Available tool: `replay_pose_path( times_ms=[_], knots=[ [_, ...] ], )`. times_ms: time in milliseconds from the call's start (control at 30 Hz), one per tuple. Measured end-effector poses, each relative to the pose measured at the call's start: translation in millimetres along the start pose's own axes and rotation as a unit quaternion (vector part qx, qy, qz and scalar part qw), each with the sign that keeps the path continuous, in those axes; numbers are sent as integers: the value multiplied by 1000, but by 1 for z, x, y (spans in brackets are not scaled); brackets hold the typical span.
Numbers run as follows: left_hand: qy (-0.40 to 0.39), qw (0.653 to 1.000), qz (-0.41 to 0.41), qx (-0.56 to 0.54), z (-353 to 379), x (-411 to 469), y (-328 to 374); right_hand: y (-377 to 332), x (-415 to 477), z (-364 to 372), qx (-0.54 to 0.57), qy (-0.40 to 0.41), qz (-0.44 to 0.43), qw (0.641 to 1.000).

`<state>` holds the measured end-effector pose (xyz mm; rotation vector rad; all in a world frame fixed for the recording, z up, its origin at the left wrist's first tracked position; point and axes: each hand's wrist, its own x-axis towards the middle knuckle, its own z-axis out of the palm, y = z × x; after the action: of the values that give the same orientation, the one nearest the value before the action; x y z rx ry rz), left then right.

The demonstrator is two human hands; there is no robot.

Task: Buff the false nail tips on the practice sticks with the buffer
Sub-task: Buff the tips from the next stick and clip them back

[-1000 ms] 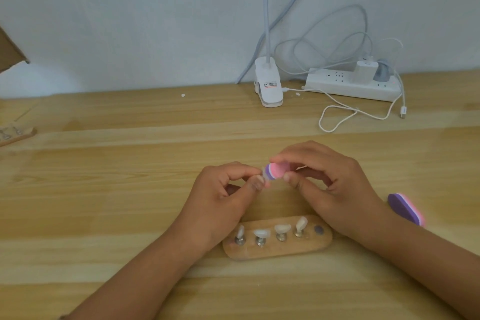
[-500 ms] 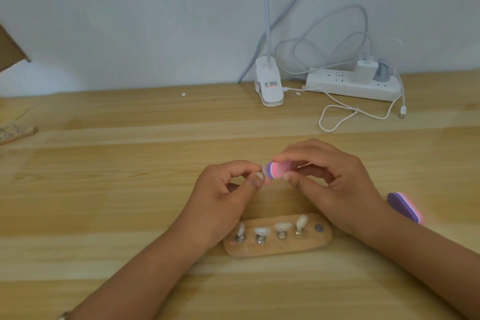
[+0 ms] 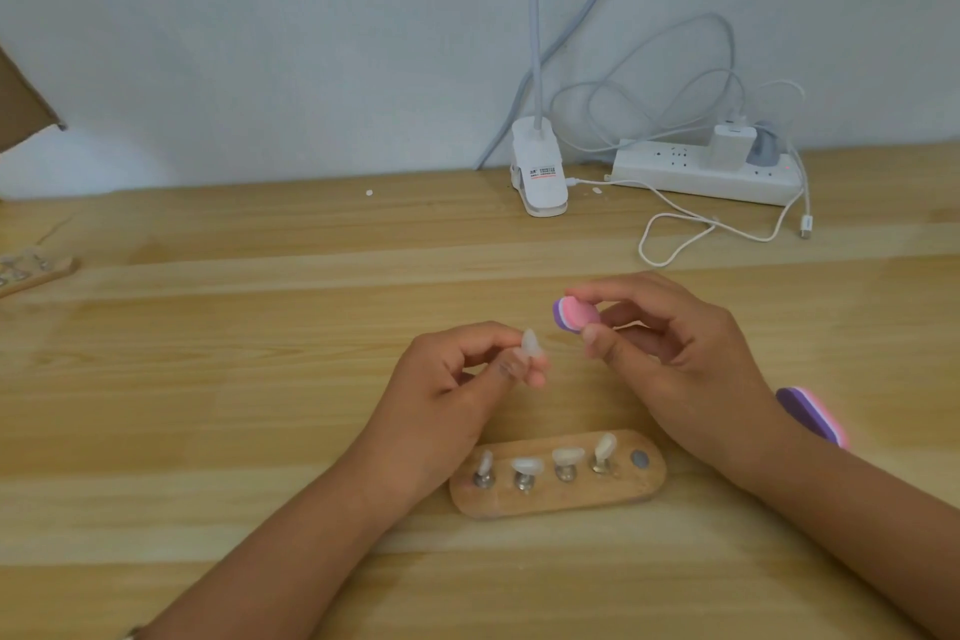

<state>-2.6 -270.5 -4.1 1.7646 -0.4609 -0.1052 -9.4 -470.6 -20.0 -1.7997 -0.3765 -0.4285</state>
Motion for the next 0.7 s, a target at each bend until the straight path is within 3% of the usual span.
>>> replay_pose_path(
  times_ms=[167,400,500,700],
  knots=[
    [5,999,4,37,2,0,-1,-5,-4,1,-59,-100,-111,987],
    [20,999,-19,31,3,-1,-2,-4,-4,1,-89,-111,-133,981],
    [-1,1000,-11,26,0,0,-2,-3,0,0,-46,-89,-98,990],
    [-38,999,-8,1,-1,0,0,-3,-3,1,-40,-101,-109,988]
  ],
)
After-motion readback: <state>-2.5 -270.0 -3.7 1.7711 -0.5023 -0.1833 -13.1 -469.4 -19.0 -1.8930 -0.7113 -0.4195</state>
